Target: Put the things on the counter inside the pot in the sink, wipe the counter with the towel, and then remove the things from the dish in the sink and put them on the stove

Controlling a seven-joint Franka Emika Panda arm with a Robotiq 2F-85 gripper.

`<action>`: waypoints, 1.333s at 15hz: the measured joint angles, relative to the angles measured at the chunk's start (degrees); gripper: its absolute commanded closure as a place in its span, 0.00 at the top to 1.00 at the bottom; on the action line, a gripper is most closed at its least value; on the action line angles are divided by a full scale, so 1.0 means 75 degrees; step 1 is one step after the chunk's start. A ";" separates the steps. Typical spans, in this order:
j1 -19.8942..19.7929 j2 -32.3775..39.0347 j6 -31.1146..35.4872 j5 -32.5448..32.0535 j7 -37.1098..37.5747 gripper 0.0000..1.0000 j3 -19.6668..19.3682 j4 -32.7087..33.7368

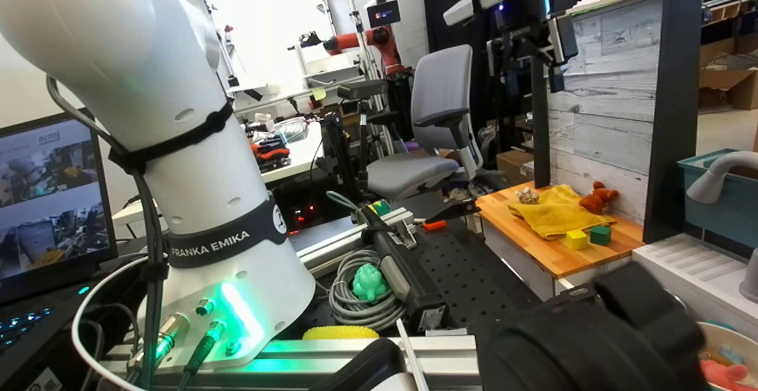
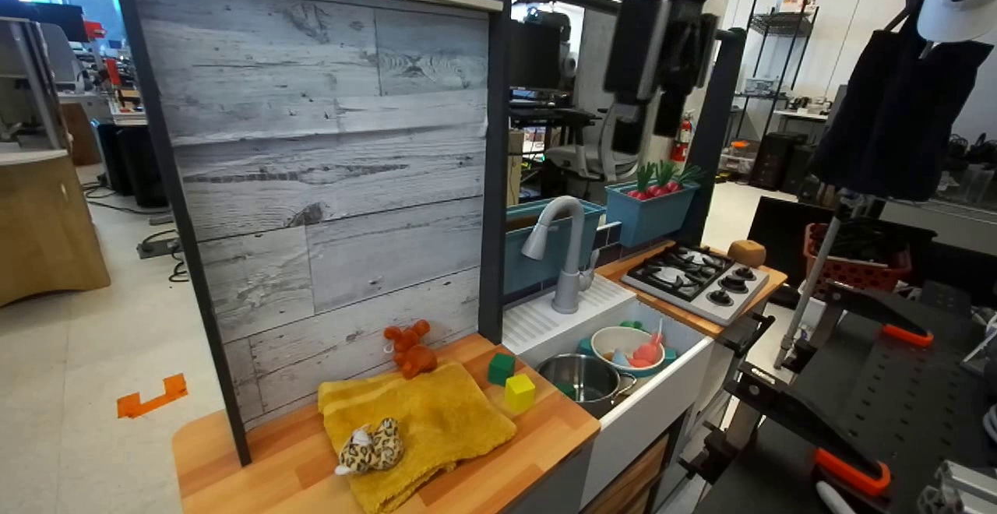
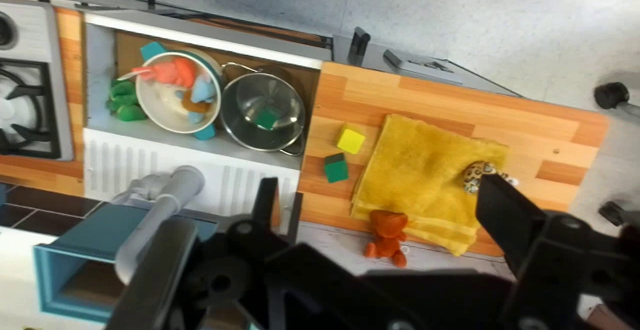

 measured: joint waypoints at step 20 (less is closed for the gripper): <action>0.2475 0.5090 0.1020 -0.0084 0.3510 1.00 -0.0777 0.4017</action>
